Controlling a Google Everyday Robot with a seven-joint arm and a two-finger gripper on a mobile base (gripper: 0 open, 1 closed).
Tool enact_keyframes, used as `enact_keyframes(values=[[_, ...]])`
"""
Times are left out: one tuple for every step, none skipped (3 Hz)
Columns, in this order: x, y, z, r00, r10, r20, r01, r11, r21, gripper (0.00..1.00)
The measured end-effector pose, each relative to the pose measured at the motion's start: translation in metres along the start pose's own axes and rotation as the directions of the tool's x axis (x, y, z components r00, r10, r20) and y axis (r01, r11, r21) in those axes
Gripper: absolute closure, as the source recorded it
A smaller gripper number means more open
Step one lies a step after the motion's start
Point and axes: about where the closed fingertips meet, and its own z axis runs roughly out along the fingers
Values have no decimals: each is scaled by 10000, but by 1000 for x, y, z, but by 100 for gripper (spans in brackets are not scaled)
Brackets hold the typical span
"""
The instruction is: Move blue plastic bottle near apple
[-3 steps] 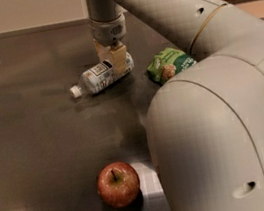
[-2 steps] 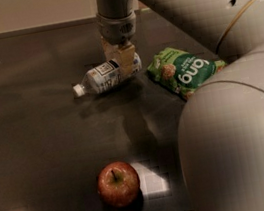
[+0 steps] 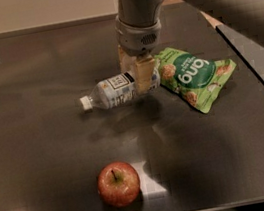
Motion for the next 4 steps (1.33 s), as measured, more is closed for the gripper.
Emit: enact_keyframes(values=[[-1,43,3,9997,223,-22,-223,9996,-174,100],[-8,71,7,9991,419,-8,-419,9986,-337,100],[-20,88,9,9990,447,-77,-450,9979,-461,100],[-31,100,12,9991,401,-158,-410,9974,-598,100]])
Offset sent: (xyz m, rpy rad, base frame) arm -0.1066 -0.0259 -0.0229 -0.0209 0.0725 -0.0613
